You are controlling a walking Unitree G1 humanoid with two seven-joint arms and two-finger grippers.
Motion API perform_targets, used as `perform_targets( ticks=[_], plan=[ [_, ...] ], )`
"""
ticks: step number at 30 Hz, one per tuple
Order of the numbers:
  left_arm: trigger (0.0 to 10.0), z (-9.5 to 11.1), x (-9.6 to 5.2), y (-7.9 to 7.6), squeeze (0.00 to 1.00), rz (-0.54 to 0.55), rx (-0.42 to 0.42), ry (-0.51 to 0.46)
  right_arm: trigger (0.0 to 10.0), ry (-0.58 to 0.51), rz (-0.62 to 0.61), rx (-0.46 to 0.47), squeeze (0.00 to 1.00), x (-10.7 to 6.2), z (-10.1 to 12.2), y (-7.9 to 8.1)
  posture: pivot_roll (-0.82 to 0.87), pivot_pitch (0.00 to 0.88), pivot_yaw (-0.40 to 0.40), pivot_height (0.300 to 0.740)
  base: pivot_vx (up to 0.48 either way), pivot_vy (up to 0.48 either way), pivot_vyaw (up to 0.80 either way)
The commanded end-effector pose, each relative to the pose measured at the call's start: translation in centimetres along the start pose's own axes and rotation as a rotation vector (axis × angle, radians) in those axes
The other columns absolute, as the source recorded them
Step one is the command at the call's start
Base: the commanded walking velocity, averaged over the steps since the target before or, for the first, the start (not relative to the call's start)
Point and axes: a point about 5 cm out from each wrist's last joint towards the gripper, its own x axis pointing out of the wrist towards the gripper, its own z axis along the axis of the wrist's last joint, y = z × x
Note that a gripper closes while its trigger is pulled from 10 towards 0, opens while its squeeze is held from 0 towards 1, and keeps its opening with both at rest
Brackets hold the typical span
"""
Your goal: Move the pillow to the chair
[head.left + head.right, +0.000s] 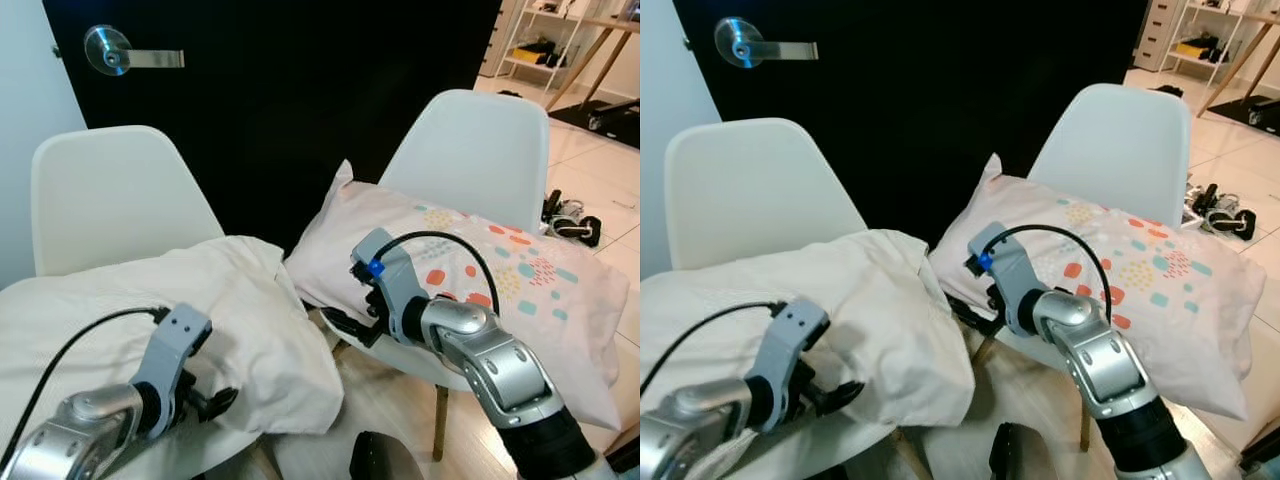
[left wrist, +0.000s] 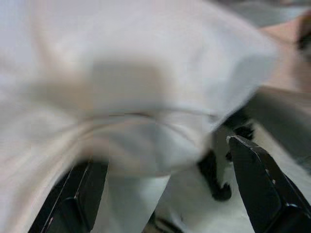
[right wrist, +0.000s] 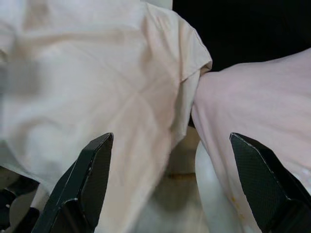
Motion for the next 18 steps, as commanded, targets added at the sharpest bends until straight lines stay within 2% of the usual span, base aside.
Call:
perform_targets(
  ticks=[1, 2, 3, 4, 5, 6, 7, 8, 9, 10, 12, 13, 14, 15, 16, 17, 18],
  plan=[
    [10.0, 0.6, -0.2, -0.2, 1.00, -0.024, 0.021, -0.013, 10.0, -0.008, -0.003, 0.012, 0.00, -0.1, -0.1, -0.2, -0.05, 0.000, -0.067, 0.556, 0.000, 0.000, 0.00],
    [10.0, 0.4, -1.3, -0.7, 1.00, -0.075, 0.094, 0.024, 10.0, -0.007, 0.011, 0.020, 0.00, 0.0, -0.2, 0.0, -0.04, 0.000, -0.067, 0.556, 0.000, 0.000, 0.00],
    [10.0, 0.4, -1.3, -0.7, 1.00, -0.075, 0.094, 0.024, 10.0, -0.007, 0.011, 0.020, 0.00, 0.0, -0.2, 0.0, -0.04, 0.000, -0.067, 0.556, 0.000, 0.000, 0.00],
    [10.0, -0.2, -1.9, -0.9, 1.00, -0.095, 0.152, 0.075, 10.0, -0.005, 0.013, 0.022, 0.00, -0.1, -0.3, 0.0, -0.04, 0.000, -0.067, 0.556, 0.000, 0.000, 0.00],
    [10.0, -0.2, -1.9, -0.9, 1.00, -0.095, 0.152, 0.075, 10.0, -0.005, 0.013, 0.022, 0.00, -0.1, -0.3, 0.0, -0.04, 0.000, -0.067, 0.556, 0.000, 0.000, 0.00],
    [10.0, -1.0, -2.4, -1.1, 1.00, -0.113, 0.213, 0.135, 10.0, -0.003, 0.013, 0.024, 0.00, -0.1, -0.4, -0.1, -0.04, 0.000, -0.067, 0.556, 0.000, 0.000, 0.00],
    [10.0, -1.0, -2.4, -1.1, 1.00, -0.113, 0.213, 0.135, 10.0, -0.003, 0.013, 0.024, 0.00, -0.1, -0.4, -0.1, -0.04, 0.000, -0.067, 0.556, 0.000, 0.000, 0.00],
    [10.0, -3.7, -4.3, -1.0, 0.68, -0.130, 0.337, 0.360, 10.0, 0.000, 0.012, 0.028, 0.00, -0.2, -0.4, -0.3, -0.04, 0.000, -0.070, 0.556, 0.000, 0.000, 0.00],
    [10.0, -3.7, -4.3, -1.0, 0.68, -0.130, 0.337, 0.360, 10.0, 0.000, 0.012, 0.028, 0.00, -0.2, -0.4, -0.3, -0.04, 0.000, -0.070, 0.556, 0.000, 0.000, 0.00],
    [10.0, -4.3, -4.8, -0.9, 0.68, -0.135, 0.353, 0.413, 10.0, 0.001, 0.011, 0.029, 0.00, -0.2, -0.4, -0.3, -0.04, 0.000, -0.070, 0.556, 0.000, 0.000, 0.00],
    [10.0, -4.3, -4.8, -0.9, 0.68, -0.135, 0.353, 0.413, 10.0, 0.001, 0.011, 0.029, 0.00, -0.2, -0.4, -0.3, -0.04, 0.000, -0.070, 0.556, 0.000, 0.000, 0.00],
    [10.0, -3.8, -4.8, -0.8, 0.00, -0.117, 0.339, 0.382, 10.0, -0.009, 0.009, 0.043, 0.00, -0.2, -0.3, -0.4, -0.04, 0.000, -0.071, 0.556, 0.000, 0.000, 0.00],
    [10.0, -2.6, -4.1, -0.1, 0.00, -0.044, 0.316, 0.290, 10.0, -0.046, 0.010, 0.071, 0.00, -0.1, 0.0, -0.4, -0.04, 0.000, -0.072, 0.561, 0.000, 0.000, 0.00],
    [10.0, -1.1, -3.4, 0.6, 0.00, 0.041, 0.329, 0.182, 10.0, -0.090, 0.010, 0.097, 0.00, 0.0, 0.4, -0.3, -0.04, 0.000, -0.072, 0.566, 0.000, 0.000, 0.00],
    [10.0, 0.8, -2.4, 1.9, 0.00, 0.208, 0.292, 0.035, 10.0, -0.157, 0.005, 0.146, 0.00, 0.1, 0.8, -0.2, -0.04, 0.000, -0.073, 0.571, 0.000, 0.000, 0.00],
    [10.0, 1.9, -1.9, 2.7, 0.00, 0.313, 0.256, -0.051, 10.0, -0.202, 0.000, 0.179, 0.00, 0.2, 1.1, -0.1, -0.04, 0.000, -0.073, 0.576, 0.000, 0.000, 0.00],
    [10.0, 3.2, -1.5, 3.2, 0.00, 0.411, 0.165, -0.171, 10.0, -0.236, -0.026, 0.205, 0.00, 0.3, 1.1, -0.2, -0.04, 0.000, -0.073, 0.581, 0.000, 0.000, 0.00]
  ],
)
